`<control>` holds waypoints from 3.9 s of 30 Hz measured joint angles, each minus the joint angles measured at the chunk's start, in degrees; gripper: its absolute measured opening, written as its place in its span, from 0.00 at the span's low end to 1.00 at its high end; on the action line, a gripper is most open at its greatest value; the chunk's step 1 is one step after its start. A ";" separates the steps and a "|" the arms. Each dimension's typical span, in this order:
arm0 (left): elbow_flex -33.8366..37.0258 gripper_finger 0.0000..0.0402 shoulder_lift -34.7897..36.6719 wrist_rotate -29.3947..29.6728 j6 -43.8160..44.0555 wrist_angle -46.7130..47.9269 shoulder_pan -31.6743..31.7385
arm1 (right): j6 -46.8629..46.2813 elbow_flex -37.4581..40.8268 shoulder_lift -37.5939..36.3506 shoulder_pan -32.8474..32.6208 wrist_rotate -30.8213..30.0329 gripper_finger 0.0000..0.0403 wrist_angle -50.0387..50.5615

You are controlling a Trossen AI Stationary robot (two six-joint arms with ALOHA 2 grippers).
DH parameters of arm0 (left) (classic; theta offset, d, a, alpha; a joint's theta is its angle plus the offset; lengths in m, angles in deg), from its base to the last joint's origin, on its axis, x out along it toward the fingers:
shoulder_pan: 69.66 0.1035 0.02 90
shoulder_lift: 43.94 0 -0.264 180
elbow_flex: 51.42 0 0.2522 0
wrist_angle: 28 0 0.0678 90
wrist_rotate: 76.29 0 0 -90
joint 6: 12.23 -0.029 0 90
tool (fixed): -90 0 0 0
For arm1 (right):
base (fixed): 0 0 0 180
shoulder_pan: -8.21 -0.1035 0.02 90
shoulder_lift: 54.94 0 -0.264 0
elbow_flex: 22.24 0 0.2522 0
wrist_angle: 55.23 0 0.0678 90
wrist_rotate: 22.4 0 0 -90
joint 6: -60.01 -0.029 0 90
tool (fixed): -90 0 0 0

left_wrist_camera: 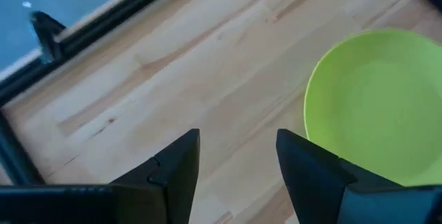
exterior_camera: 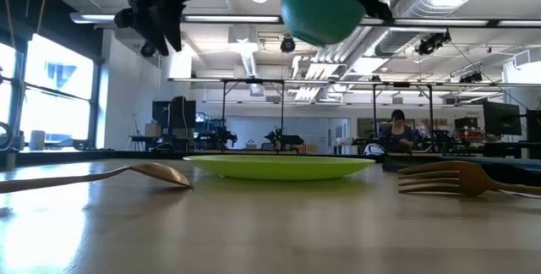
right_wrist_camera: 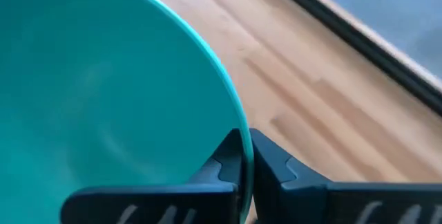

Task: Set table place
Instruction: Put the blue bowl on top of the plate

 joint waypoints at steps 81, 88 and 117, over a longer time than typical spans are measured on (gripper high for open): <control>0.02 0.46 5.19 0.45 0.50 6.12 -0.04 | -12.39 8.76 24.59 -13.76 -1.52 0.00 -12.06; 0.02 0.46 5.19 0.45 0.50 6.17 -0.04 | -12.19 8.76 24.59 -13.85 -0.75 0.03 -12.05; 0.02 0.46 5.19 0.47 0.57 6.17 -0.04 | -9.14 7.56 24.21 -11.90 0.26 0.28 -11.04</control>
